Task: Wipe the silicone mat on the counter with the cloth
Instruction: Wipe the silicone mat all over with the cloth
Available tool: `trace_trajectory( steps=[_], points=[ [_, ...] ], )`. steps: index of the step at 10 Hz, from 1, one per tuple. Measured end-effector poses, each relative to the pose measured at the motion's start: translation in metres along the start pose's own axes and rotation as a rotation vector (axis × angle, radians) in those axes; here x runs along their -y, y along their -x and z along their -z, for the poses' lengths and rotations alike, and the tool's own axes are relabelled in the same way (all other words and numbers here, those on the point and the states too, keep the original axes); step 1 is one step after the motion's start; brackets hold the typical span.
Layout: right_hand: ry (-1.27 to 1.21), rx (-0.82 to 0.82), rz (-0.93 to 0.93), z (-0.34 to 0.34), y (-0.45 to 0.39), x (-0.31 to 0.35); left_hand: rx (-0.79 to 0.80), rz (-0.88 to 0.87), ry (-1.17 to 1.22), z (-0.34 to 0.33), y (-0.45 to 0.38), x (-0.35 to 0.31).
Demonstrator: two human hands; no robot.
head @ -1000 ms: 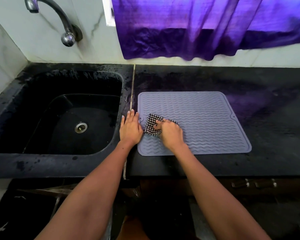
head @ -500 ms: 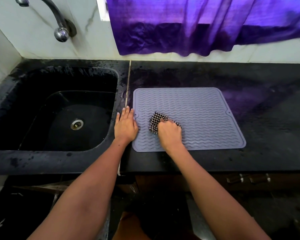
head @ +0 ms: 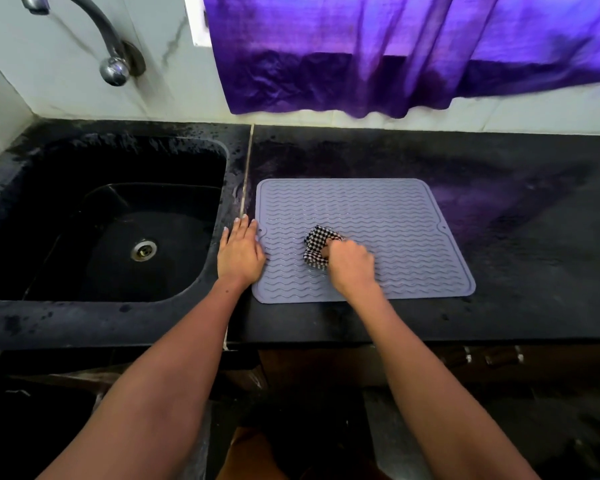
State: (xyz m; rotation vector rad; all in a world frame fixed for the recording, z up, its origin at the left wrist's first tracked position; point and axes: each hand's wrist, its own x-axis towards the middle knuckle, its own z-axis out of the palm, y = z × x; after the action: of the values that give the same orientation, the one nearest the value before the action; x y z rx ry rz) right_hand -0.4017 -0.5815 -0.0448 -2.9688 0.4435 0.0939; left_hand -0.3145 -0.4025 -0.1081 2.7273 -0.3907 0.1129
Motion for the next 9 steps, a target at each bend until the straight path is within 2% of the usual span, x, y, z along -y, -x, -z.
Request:
trace_trajectory(
  steps=[1,2,3,5,6,7,8,9],
  points=[
    [-0.013,-0.052,0.098,-0.013,0.012,-0.008,0.007,0.0,-0.009,0.001,0.0,0.0],
    [-0.034,-0.002,0.096,-0.01,0.015,-0.012,0.008,0.002,-0.006,0.001,0.001,-0.001],
    [-0.105,0.057,0.006,0.009,0.003,-0.009,0.02,0.002,-0.01,0.001,0.002,-0.001],
    [-0.051,-0.073,-0.151,0.014,0.001,-0.026,0.015,0.005,-0.008,-0.001,0.001,0.0],
    [-0.074,-0.101,-0.142,-0.002,0.006,-0.033,0.011,0.002,-0.012,-0.001,0.001,0.0],
    [-0.025,-0.102,-0.044,-0.016,0.014,-0.036,0.014,0.006,-0.016,0.0,0.002,0.0],
    [-0.026,-0.101,-0.051,-0.014,0.014,-0.039,0.017,0.009,-0.017,0.001,0.002,-0.002],
    [-0.127,-0.038,-0.163,0.006,0.002,-0.039,0.015,0.012,-0.008,0.002,0.003,-0.002]
  ],
)
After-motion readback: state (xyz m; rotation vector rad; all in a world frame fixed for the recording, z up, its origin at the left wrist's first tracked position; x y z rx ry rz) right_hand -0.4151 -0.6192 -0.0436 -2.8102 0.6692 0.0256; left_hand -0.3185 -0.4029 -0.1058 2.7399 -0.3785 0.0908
